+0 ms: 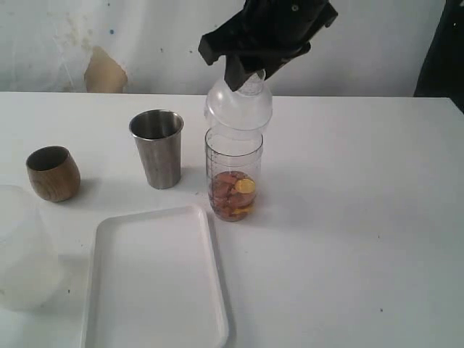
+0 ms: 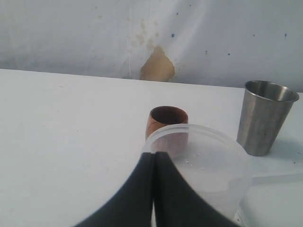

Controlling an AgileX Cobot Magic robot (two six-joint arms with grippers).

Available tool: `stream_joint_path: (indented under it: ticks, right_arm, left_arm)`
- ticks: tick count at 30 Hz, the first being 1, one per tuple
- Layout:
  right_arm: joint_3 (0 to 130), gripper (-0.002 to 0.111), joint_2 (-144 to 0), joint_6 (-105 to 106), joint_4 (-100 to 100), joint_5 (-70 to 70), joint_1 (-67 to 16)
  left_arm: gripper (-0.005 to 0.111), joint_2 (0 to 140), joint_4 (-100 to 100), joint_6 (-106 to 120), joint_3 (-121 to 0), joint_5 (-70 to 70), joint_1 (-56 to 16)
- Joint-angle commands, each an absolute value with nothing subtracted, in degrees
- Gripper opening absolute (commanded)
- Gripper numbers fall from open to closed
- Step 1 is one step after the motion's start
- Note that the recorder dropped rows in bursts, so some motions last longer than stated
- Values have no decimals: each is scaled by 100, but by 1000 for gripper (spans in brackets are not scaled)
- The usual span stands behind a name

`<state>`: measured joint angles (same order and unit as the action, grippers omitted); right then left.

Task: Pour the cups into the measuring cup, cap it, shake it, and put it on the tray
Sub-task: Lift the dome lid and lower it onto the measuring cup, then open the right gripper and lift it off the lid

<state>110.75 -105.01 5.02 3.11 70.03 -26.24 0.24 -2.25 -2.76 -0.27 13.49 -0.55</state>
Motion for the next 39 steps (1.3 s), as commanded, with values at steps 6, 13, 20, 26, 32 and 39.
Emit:
stream_joint_path:
  ticks: [6,13,20,26,32,39]
  right_arm:
    - [11138,0,-10823,622,202,6996,-2627]
    - [11267,0,-11069,633,0,6996,-2627]
    - [11465,0,-11259,622,0,6996,-2627]
    - [11467,0,-11372,622,76,6996,-2627]
    - [11467,0,-11385,622,43,6996,-2627]
    - [11467,0,-11457,622,54,6996,-2627]
  left_arm:
    - [0,0,-193,-271,0,1338,-90]
    - [0,0,-193,-271,0,1338,-90]
    - [0,0,-193,-271,0,1338,-90]
    - [0,0,-193,-271,0,1338,-90]
    - [0,0,-193,-271,0,1338,-90]
    - [0,0,-193,-271,0,1338,-90]
